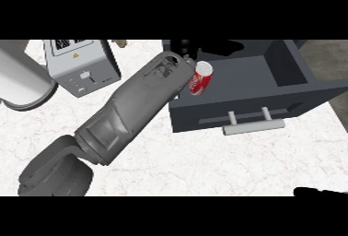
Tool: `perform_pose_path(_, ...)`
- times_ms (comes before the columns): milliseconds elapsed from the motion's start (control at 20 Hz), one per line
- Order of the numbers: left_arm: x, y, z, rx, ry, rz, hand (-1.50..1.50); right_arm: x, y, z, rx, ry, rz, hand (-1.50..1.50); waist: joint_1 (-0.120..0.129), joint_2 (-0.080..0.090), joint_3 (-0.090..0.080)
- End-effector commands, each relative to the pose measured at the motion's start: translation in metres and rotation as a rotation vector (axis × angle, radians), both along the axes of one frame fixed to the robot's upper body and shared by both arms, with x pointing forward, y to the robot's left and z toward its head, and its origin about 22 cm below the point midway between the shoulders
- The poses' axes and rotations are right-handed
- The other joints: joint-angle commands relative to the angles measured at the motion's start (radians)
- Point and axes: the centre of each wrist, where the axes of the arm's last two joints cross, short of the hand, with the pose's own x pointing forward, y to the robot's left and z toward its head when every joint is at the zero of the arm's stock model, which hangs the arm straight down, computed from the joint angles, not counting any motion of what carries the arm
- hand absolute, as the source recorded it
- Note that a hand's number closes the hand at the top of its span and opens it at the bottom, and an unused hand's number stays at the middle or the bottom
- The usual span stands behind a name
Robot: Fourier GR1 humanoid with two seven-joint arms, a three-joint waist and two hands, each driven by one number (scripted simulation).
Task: Pick up the can, place it into the drawer and close the drawer
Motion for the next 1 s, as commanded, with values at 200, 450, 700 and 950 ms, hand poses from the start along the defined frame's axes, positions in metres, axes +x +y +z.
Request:
perform_pose_path(200,-0.001,-0.004,0.012,-0.092,-0.019,-0.020,-1.50,0.002,0.020,0.016,-0.215,-0.084,-0.002,-1.50,0.038,-0.006,-0.001)
perform_pose_path(450,-0.002,-0.007,0.017,-0.090,-0.054,0.004,-1.50,0.016,0.018,0.007,-0.429,-0.078,-0.045,-1.50,0.062,-0.012,-0.001)
perform_pose_path(700,0.002,-0.008,0.029,-0.091,-0.047,-0.027,-1.50,0.031,0.036,-0.002,-0.623,-0.051,-0.092,-1.50,0.104,-0.020,-0.002)
perform_pose_path(950,-0.005,-0.017,0.038,-0.103,-0.025,-0.043,-1.50,0.058,0.064,-0.032,-0.765,-0.030,-0.097,-1.50,0.127,-0.025,-0.002)
